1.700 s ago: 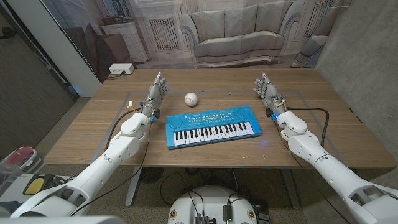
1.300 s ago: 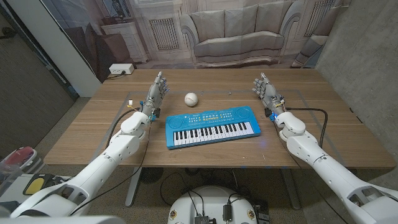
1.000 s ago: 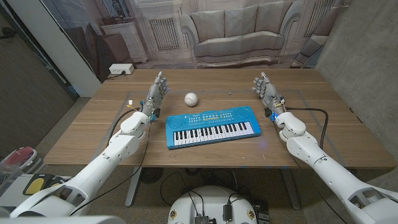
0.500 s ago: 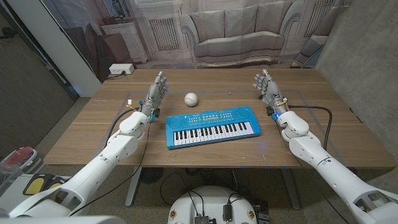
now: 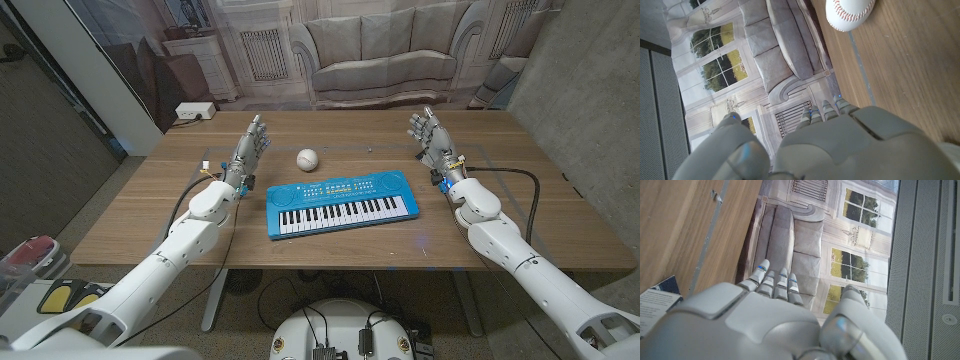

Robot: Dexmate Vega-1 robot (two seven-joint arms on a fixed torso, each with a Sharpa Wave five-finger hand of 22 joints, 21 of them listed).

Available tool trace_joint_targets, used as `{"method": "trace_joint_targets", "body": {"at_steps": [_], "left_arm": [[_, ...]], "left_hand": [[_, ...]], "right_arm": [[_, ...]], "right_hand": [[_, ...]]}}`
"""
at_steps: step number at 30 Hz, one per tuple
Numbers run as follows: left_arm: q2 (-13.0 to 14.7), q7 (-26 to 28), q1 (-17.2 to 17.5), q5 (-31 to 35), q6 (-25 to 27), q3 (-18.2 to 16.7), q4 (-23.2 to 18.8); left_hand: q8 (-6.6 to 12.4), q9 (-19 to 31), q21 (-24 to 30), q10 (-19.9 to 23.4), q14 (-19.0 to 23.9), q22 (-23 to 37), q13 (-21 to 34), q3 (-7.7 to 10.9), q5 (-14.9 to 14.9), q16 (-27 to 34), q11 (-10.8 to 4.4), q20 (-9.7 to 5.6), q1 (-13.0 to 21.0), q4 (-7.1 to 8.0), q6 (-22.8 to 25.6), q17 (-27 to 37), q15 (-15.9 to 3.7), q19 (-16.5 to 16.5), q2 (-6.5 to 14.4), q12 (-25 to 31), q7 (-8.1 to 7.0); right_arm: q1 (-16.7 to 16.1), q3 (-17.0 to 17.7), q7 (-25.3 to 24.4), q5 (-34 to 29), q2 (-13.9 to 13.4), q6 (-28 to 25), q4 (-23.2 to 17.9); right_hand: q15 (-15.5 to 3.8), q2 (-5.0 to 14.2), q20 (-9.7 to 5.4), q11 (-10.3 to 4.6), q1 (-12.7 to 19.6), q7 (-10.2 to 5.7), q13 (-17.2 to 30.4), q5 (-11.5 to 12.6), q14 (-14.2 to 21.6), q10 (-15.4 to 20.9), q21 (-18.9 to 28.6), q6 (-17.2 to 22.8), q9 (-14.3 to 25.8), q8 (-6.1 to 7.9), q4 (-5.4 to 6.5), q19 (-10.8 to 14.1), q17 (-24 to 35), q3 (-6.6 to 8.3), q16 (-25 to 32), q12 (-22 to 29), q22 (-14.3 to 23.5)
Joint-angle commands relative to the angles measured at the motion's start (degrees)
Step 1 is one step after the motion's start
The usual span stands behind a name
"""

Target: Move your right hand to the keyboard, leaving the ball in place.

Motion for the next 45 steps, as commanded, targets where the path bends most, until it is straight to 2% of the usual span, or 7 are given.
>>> {"method": "trace_joint_targets", "body": {"at_steps": [1, 20, 23, 30, 35, 40, 45], "left_arm": [[0.9, 0.0, 0.8, 0.1, -0.4, -0.5, -1.2], [0.9, -0.7, 0.8, -0.1, -1.1, -0.7, -0.6], [1.0, -0.6, 0.9, -0.5, -0.6, -0.9, -1.0], [1.0, -0.3, 1.1, -0.4, -0.8, -1.1, -1.0], [1.0, -0.3, 1.0, -0.2, -0.9, -1.0, -0.9], [0.8, -0.1, 1.1, -0.1, -1.4, -1.1, -0.7], [0.9, -0.4, 0.9, -0.2, -1.3, -1.1, -0.5]], "left_hand": [[0.56, 0.2, 0.5, 0.4, 0.5, 0.2, 0.3, 0.07, 0.3, 0.4, -0.1, -2.8, 0.4, -0.32, 0.6, 0.1, 0.27, 0.5, 0.4, 0.4, -0.11], [0.63, 0.2, 0.4, 1.3, 1.2, 0.2, 0.3, 0.05, 0.3, 0.5, -0.35, -2.73, 1.0, -0.48, 1.4, 0.1, 0.19, 0.6, 0.9, 0.6, -0.13], [0.73, 0.2, 0.8, 1.9, 2.1, 0.2, 0.3, -0.01, 0.3, 0.6, 0.58, -2.85, 1.3, -0.57, 2.1, 0.0, 0.72, 1.6, 1.1, 0.7, 0.31], [0.89, 0.2, 1.2, 3.0, 3.6, 0.2, 0.3, -0.18, 0.2, 0.9, 0.92, -2.78, 1.8, -0.75, 3.2, 0.0, 0.82, 3.3, 1.2, 0.9, 0.83], [0.84, 0.2, 1.1, 3.1, 3.7, 0.2, 0.3, -0.26, 0.2, 0.8, 0.54, -1.96, 2.0, -0.81, 3.4, 0.0, 0.81, 3.1, 1.3, 0.8, 0.74], [0.82, 0.2, 1.1, 3.2, 3.7, 0.2, 0.3, -0.32, 0.2, 0.7, 0.54, -2.05, 2.0, -0.81, 3.6, 0.0, 0.77, 3.2, 1.3, 0.7, 0.68], [0.73, 0.2, 1.0, 3.2, 3.7, 0.2, 0.3, -0.37, 0.1, 0.6, 0.68, -2.11, 2.1, -0.82, 3.5, 0.1, 0.68, 3.2, 1.4, 0.6, 0.69]], "right_arm": [[-2.1, 0.2, -0.7, -1.3, -1.2, 0.9, -3.6], [-3.4, -0.1, -1.6, -4.4, -1.6, 3.0, -6.4], [-3.4, -0.3, -1.5, -5.2, -1.8, 3.7, -6.8], [-3.6, -0.6, -1.2, -6.3, -1.9, 4.8, -7.8], [-4.2, -0.8, -2.5, -8.8, -1.9, 5.7, -8.8], [-4.8, -1.1, -4.2, -12.5, -2.7, 5.6, -10.7], [-4.9, -1.5, -3.8, -13.0, -2.7, 5.9, -11.2]], "right_hand": [[-0.2, 0.26, -0.68, 0.11, 0.3, -0.07, 0.2, 0.1, 0.6, 0.4, -0.3, 0.6, 0.1, 0.13, -0.24, 0.5, 0.3, 0.06, -0.1, -0.1, 0.2], [-0.14, 0.3, -0.58, 0.26, 0.2, -0.11, 0.2, 0.1, 0.8, 1.0, -0.8, 0.9, 0.1, 0.11, -0.26, 0.7, 0.4, -0.09, -0.1, -0.2, 0.3], [-0.25, 0.33, -0.67, 0.11, 0.2, -0.08, 0.2, 0.1, 1.0, 1.2, -0.9, 1.0, 0.1, 0.1, -0.28, 1.0, 0.4, -0.1, -0.1, -0.1, 0.3], [-0.4, 0.33, -0.67, 0.08, 0.2, -0.17, 0.2, 0.1, 1.2, 1.4, -1.0, 1.1, 0.1, 0.11, -0.3, 1.2, 0.4, -0.16, -0.1, -0.1, 0.3], [-0.34, 0.34, -0.67, 0.02, 0.2, -0.28, 0.2, 0.1, 1.3, 1.5, -1.1, 1.2, 0.1, 0.12, -0.33, 1.3, 0.4, -0.18, -0.1, -0.1, 0.3], [-0.45, 0.34, -0.7, 0.05, 0.2, -0.36, 0.2, 0.1, 1.5, 1.9, -1.2, 1.4, 0.1, 0.14, -0.37, 1.4, 0.4, -0.2, -0.1, -0.1, 0.3], [-0.43, 0.33, -0.73, 0.04, 0.2, -0.36, 0.2, 0.1, 1.5, 1.8, -1.3, 1.5, 0.1, 0.17, -0.39, 1.5, 0.4, -0.23, -0.1, -0.1, 0.3]]}}
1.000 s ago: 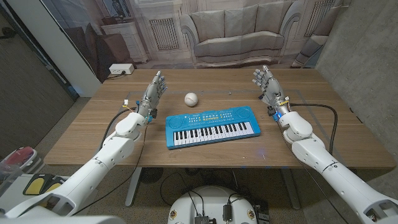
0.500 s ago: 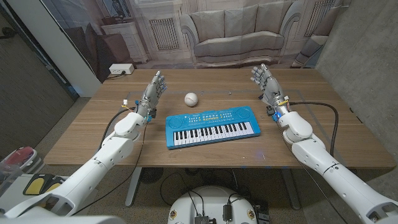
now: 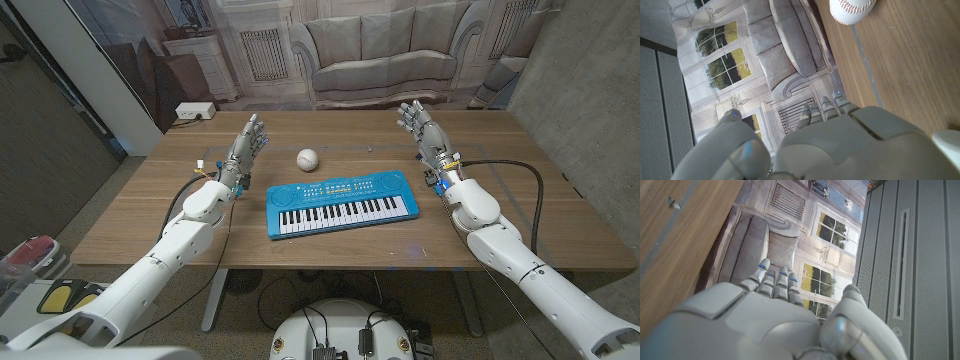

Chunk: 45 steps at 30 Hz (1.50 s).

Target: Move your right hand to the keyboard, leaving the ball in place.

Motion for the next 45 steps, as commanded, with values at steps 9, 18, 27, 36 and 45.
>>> {"method": "trace_joint_targets", "body": {"at_steps": [9, 18, 27, 36, 45], "left_arm": [[0.0, -0.5, -0.5, 0.2, 0.0, 0.2, 0.5], [0.7, -0.8, -0.4, 0.1, 0.5, 0.1, -0.3], [0.9, -1.5, -0.5, -0.1, 0.6, 0.1, -0.3], [0.4, -1.8, -1.0, -0.2, 0.1, 0.2, 0.4], [1.0, -0.1, 0.6, 0.1, -0.1, -0.5, -1.4]], "left_hand": [[0.15, 0.3, -0.1, 0.3, 0.1, 0.2, 0.3, 0.01, 0.1, 0.0, -0.31, -2.13, 0.5, -0.18, 0.5, 0.2, -0.26, -0.2, 0.4, 0.0, 0.19], [-0.02, 0.3, -0.1, 0.3, 0.1, 0.2, 0.3, -0.1, 0.1, -0.1, -0.32, -2.43, 0.6, -0.17, 0.3, 0.3, -0.26, -0.2, 0.5, -0.1, 0.25], [-0.09, 0.3, -0.2, 0.2, 0.0, 0.2, 0.3, -0.18, 0.0, -0.2, -0.08, -2.63, 0.7, -0.18, 0.4, 0.3, -0.21, -0.3, 0.6, -0.2, 0.3], [-0.14, 0.3, -0.2, 0.4, 0.1, 0.2, 0.3, -0.23, 0.0, -0.2, -0.31, -2.68, 0.9, -0.21, 0.4, 0.3, -0.26, -0.2, 0.8, -0.2, 0.29], [0.12, 0.3, -0.1, 1.3, 1.0, 0.2, 0.3, -0.39, -0.1, 0.0, -0.12, -2.84, 1.1, -0.28, 1.5, 0.2, -0.19, 0.4, 0.9, 0.0, 0.49]], "right_arm": [[-0.9, -1.1, -0.3, -4.4, -0.8, 2.0, -2.8], [-1.5, -1.1, -0.1, -5.5, -0.9, 3.5, -3.5], [-2.2, -1.1, -1.4, -8.6, -1.3, 3.5, -4.9], [-2.6, -1.1, -3.3, -12.1, -1.6, 2.9, -5.8], [-2.8, -1.0, -4.7, -15.9, -1.7, 3.8, -6.4]], "right_hand": [[-0.06, 0.31, -0.61, 0.11, 0.3, -0.14, 0.2, 0.1, 0.6, 0.7, -0.3, 0.5, 0.1, 0.16, -0.2, 0.4, 0.1, -0.03, -0.2, -0.1, 0.3], [-0.12, 0.3, -0.58, 0.01, 0.2, -0.2, 0.2, 0.1, 0.6, 0.8, -0.6, 0.6, 0.1, 0.12, -0.21, 0.5, 0.1, -0.11, -0.2, -0.1, 0.3], [-0.21, 0.31, -0.61, 0.09, 0.2, -0.24, 0.2, 0.1, 0.7, 0.9, -0.8, 0.6, 0.1, 0.09, -0.24, 0.6, 0.1, -0.16, -0.3, -0.2, 0.3], [-0.25, 0.29, -0.58, -0.05, 0.2, -0.26, 0.2, 0.1, 0.8, 1.0, -1.0, 0.6, 0.1, 0.06, -0.27, 0.7, 0.1, -0.23, -0.3, -0.3, 0.3], [-0.47, 0.28, -0.63, -0.2, 0.2, -0.39, 0.2, 0.2, 0.9, 1.1, -1.2, 0.8, 0.1, 0.05, -0.3, 0.8, 0.1, -0.3, -0.3, -0.3, 0.3]]}}
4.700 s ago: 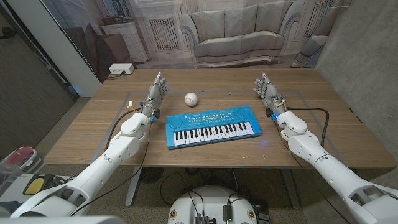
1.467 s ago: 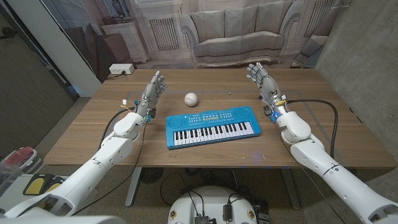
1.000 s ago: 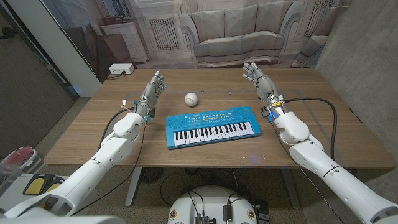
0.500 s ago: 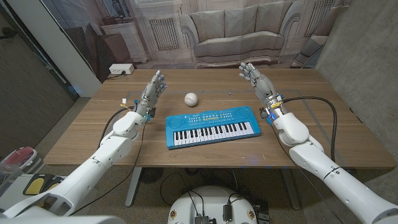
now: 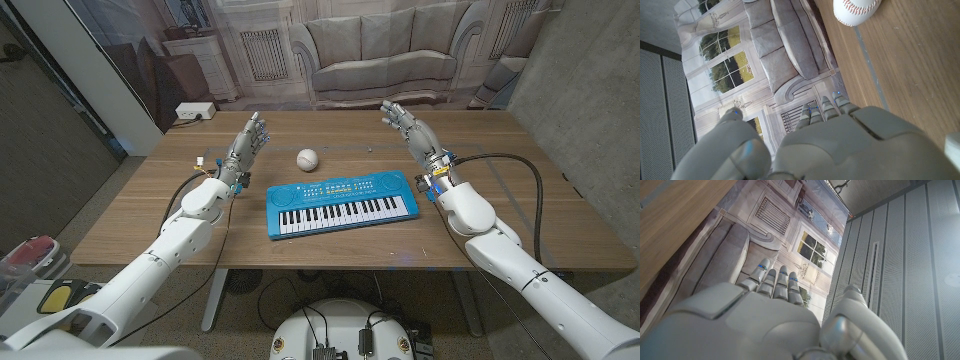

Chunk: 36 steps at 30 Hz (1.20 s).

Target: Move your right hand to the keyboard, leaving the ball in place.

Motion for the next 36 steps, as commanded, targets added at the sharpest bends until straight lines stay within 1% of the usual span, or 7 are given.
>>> {"method": "trace_joint_targets", "body": {"at_steps": [1, 7, 18, 19, 21, 27, 36], "left_arm": [[0.5, 1.3, 1.4, 0.2, -0.5, -0.7, -1.3], [0.5, 1.5, 1.9, 0.1, -0.7, -0.9, -1.5], [0.7, 2.3, 2.8, 0.2, -0.7, -1.2, -2.5], [0.7, 2.3, 2.9, 0.1, -0.7, -1.2, -2.6], [0.7, 2.3, 2.9, 0.2, -0.6, -1.1, -2.6], [0.6, 2.4, 2.9, 0.3, -0.8, -1.0, -2.8], [0.8, 3.0, 3.6, 0.5, -0.8, -1.2, -3.8]], "left_hand": [[0.13, 0.3, -0.1, 0.4, 0.3, 0.2, 0.3, -0.16, -0.1, 0.0, -0.12, -2.88, 0.3, -0.04, 0.5, 0.1, -0.07, 0.5, 0.1, 0.0, 0.13], [0.08, 0.3, -0.2, 0.5, 0.3, 0.2, 0.3, -0.23, -0.1, -0.1, -0.07, -2.94, 0.4, -0.05, 0.5, 0.1, -0.11, 0.4, 0.1, 0.0, 0.05], [0.05, 0.3, -0.3, 0.5, 0.4, 0.2, 0.3, -0.34, -0.1, -0.1, -0.24, -2.79, 0.4, -0.04, 0.7, 0.1, -0.03, 0.3, 0.2, -0.1, 0.02], [0.03, 0.3, -0.3, 0.5, 0.4, 0.2, 0.3, -0.37, -0.1, -0.1, -0.5, -2.74, 0.4, -0.04, 0.7, 0.1, -0.05, 0.2, 0.2, -0.1, -0.1], [0.01, 0.3, -0.3, 0.6, 0.3, 0.2, 0.3, -0.4, -0.2, -0.1, -0.29, -2.72, 0.4, -0.03, 0.7, 0.1, -0.08, 0.2, 0.2, -0.1, -0.09], [0.0, 0.3, -0.3, 0.7, 0.4, 0.2, 0.3, -0.46, -0.2, -0.2, -0.27, -2.7, 0.5, -0.03, 0.8, 0.1, -0.12, 0.2, 0.3, -0.2, -0.16], [-0.03, 0.3, -0.4, 0.7, 0.5, 0.2, 0.3, -0.55, -0.2, -0.2, -0.35, -2.7, 0.6, -0.02, 0.9, 0.1, -0.09, 0.2, 0.4, -0.2, -0.09]], "right_arm": [[-0.4, 0.1, -2.1, -5.1, -0.3, 0.6, -1.0], [-0.1, -0.3, -1.6, -5.5, -0.3, 0.9, -0.9], [0.0, -0.7, -3.7, -11.3, -0.5, 0.1, -2.5], [0.0, -0.7, -3.8, -11.8, -0.6, 0.0, -2.6], [-0.1, -0.8, -3.9, -12.3, -0.7, -0.2, -2.9], [-0.4, -1.0, -4.0, -13.5, -1.2, -0.5, -3.6], [-0.9, -1.2, -6.1, -18.2, -1.3, -1.3, -4.7]], "right_hand": [[-0.04, 0.28, -0.84, -0.11, 0.2, -0.09, 0.2, 0.2, 0.5, 0.6, -0.2, 0.5, 0.1, 0.05, -0.07, 0.6, 0.1, -0.06, -0.1, -0.3, 0.3], [-0.16, 0.27, -0.87, -0.1, 0.2, -0.17, 0.2, 0.2, 0.7, 0.9, -0.3, 0.5, 0.1, 0.05, -0.11, 0.8, 0.1, -0.1, -0.1, -0.3, 0.3], [-0.22, 0.26, -0.94, -0.18, 0.2, -0.34, 0.2, 0.2, 0.8, 1.1, -0.5, 0.7, 0.1, 0.07, -0.17, 0.9, 0.1, -0.15, -0.1, -0.3, 0.3], [-0.24, 0.26, -0.92, -0.33, 0.3, -0.35, 0.2, 0.2, 0.8, 1.1, -0.5, 0.7, 0.1, 0.06, -0.18, 0.9, 0.1, -0.16, -0.1, -0.3, 0.3], [-0.29, 0.25, -0.95, -0.35, 0.3, -0.43, 0.2, 0.3, 0.8, 1.1, -0.5, 0.7, 0.1, 0.06, -0.18, 1.0, 0.1, -0.17, -0.1, -0.3, 0.3], [-0.38, 0.24, -0.97, -0.37, 0.3, -0.44, 0.2, 0.3, 0.9, 1.2, -0.7, 0.8, 0.1, 0.06, -0.21, 1.0, 0.1, -0.2, -0.1, -0.3, 0.3], [-0.57, 0.24, -1.03, -0.42, 0.3, -0.49, 0.2, 0.3, 1.0, 1.5, -0.9, 1.0, 0.1, 0.08, -0.23, 1.1, 0.1, -0.27, -0.1, -0.3, 0.3]]}}
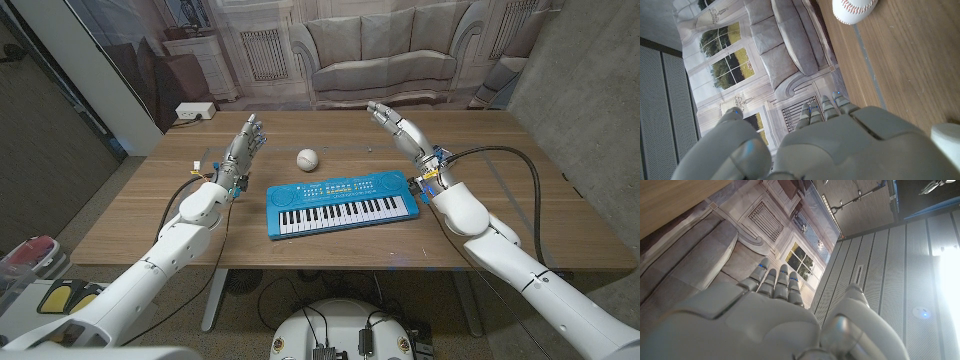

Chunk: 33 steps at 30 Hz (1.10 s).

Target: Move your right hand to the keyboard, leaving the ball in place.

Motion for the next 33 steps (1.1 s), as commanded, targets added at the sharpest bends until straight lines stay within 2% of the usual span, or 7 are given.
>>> {"method": "trace_joint_targets", "body": {"at_steps": [1, 9, 16, 27, 33], "left_arm": [[0.2, 0.7, 0.8, 0.3, -0.1, -0.2, -1.2], [0.3, 1.4, 1.7, 0.5, -0.4, -0.4, -2.0], [0.9, 2.4, 2.6, 0.6, 0.6, -0.6, -3.6], [1.0, 2.7, 3.8, -0.1, 1.1, -0.9, -4.6], [1.0, 2.7, 4.2, -0.1, 0.5, -1.1, -4.9]], "left_hand": [[-0.04, 0.3, 0.0, 0.4, 0.0, 0.2, 0.3, -0.2, -0.2, -0.2, -0.05, -2.72, 0.3, 0.09, 0.7, 0.1, 0.01, 0.2, 0.1, -0.2, 0.07], [-0.07, 0.3, 0.0, 0.6, 0.1, 0.2, 0.3, 0.11, -0.2, -0.2, -0.03, -2.64, 0.7, 0.08, 0.9, 0.1, 0.0, 0.2, 0.9, -0.2, 0.07], [-0.08, 0.3, 0.5, 1.3, 1.3, 0.3, 0.3, 0.57, -0.4, 0.1, 0.13, -3.35, 1.6, -0.08, 1.3, 0.1, -0.25, 1.7, 2.1, -0.1, 0.21], [0.14, 0.3, 0.8, 2.2, 2.4, 0.3, 0.3, 0.51, -0.7, 0.3, 0.55, -2.98, 1.9, -0.2, 2.3, 0.2, 0.34, 2.8, 2.3, 0.0, 0.58], [0.05, 0.3, 0.4, 2.2, 2.2, 0.3, 0.3, 0.43, -0.9, 0.1, 0.59, -2.93, 2.0, -0.23, 2.3, 0.2, 0.29, 2.0, 2.4, -0.1, 0.68]], "right_arm": [[-0.6, -0.3, -2.4, -6.0, -0.3, -1.1, -1.5], [-0.8, -0.6, -3.5, -8.9, -0.6, -1.7, -2.1], [-1.7, -0.2, -6.7, -15.4, -1.3, -4.8, -4.5], [-1.5, -1.0, -7.0, -17.0, -2.3, -5.9, -5.2], [-1.7, -1.3, -8.6, -21.5, -2.9, -8.4, -6.6]], "right_hand": [[-0.11, 0.24, -0.9, -0.01, 0.3, 0.02, 0.3, 0.3, 0.5, 0.7, -0.3, 0.4, 0.1, 0.07, 0.0, 0.4, 0.2, -0.03, -0.1, -0.3, 0.3], [-0.65, 0.16, -1.11, -0.44, 0.4, -0.14, 0.3, 0.5, 1.1, 1.2, -0.3, 0.5, 0.1, 0.04, -0.14, 1.4, 0.2, -0.11, 0.0, -0.2, 0.3], [-0.6, 0.14, -1.16, -0.62, 0.5, -0.28, 0.3, 0.5, 1.3, 1.3, -0.5, 0.5, 0.1, 0.02, -0.23, 1.4, 0.2, -0.14, 0.0, -0.3, 0.3], [-0.71, 0.12, -1.23, -0.62, 0.5, -0.45, 0.3, 0.6, 1.4, 1.5, -0.8, 0.6, 0.1, 0.0, -0.31, 1.5, 0.1, -0.2, -0.1, -0.3, 0.3], [-0.84, 0.11, -1.28, -0.9, 0.6, -0.6, 0.3, 0.7, 1.5, 1.6, -1.0, 0.6, 0.1, -0.03, -0.35, 1.6, 0.1, -0.23, -0.1, -0.3, 0.3]]}}
